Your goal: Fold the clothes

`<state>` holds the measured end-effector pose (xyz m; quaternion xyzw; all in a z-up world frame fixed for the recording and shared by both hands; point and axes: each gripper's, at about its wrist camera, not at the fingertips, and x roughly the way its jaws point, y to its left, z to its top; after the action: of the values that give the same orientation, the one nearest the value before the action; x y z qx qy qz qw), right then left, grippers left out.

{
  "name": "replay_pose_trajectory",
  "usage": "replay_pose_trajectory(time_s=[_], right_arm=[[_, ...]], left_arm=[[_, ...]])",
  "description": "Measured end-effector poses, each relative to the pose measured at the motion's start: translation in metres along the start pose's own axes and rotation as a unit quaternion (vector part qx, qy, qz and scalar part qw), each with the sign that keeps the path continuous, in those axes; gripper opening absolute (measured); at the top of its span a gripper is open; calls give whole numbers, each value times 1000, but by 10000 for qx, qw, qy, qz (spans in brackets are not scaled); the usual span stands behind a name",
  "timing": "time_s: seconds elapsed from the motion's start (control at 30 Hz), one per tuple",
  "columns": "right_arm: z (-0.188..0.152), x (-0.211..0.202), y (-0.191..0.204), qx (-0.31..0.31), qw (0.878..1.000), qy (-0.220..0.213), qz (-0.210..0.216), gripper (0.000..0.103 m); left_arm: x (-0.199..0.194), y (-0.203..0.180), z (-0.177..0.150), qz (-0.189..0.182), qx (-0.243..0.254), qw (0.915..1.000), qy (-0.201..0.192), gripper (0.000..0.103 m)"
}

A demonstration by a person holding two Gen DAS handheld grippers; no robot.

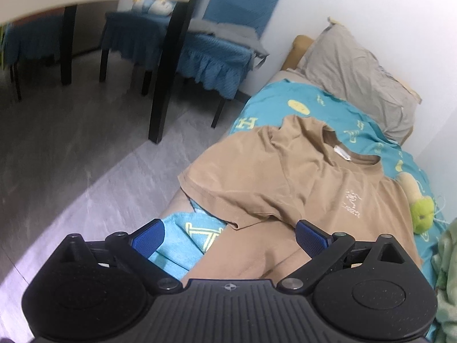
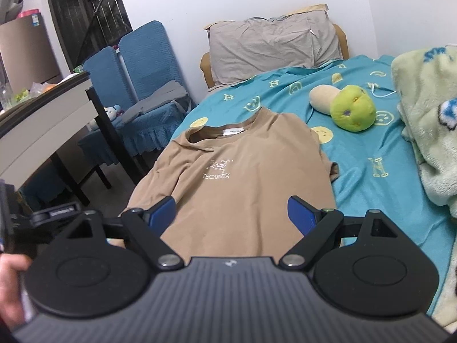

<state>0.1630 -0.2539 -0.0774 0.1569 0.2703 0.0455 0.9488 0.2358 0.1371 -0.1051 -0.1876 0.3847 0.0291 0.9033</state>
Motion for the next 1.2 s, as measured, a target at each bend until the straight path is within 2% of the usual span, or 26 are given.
replay_pose_trajectory(time_s=[0.2, 0.4, 0.53, 0.73, 0.83, 0.93, 1.07, 1.17, 1.2], right_arm=[[1, 11, -6, 250, 9996, 90, -74, 87], [7, 23, -11, 375, 9990, 195, -144, 87], [15, 29, -30, 860, 9958, 271, -130, 87], [19, 42, -61, 1471, 9877, 394, -341, 87], [16, 46, -68, 1708, 9837, 473, -291, 87], [15, 49, -67, 1747, 9829, 529, -244, 87], [13, 55, -63, 1627, 9845, 605, -261, 87], [13, 61, -60, 1508, 9860, 667, -267, 87], [12, 64, -59, 1460, 9865, 692, -283, 87]], left_arm=[[27, 7, 5, 82, -317, 9994, 104, 96], [54, 14, 10, 163, -654, 9975, 206, 90], [67, 26, 16, 166, -1007, 9945, 221, 83], [87, 45, 23, -29, -1590, 9870, 248, 69], [98, 52, 27, -169, -1845, 9824, 233, 68], [115, 53, 34, -260, -1915, 9806, 316, 69], [134, 47, 45, -161, -1800, 9831, 297, 68], [143, 44, 54, -113, -1692, 9851, 276, 46], [145, 41, 57, -73, -1577, 9871, 268, 28]])
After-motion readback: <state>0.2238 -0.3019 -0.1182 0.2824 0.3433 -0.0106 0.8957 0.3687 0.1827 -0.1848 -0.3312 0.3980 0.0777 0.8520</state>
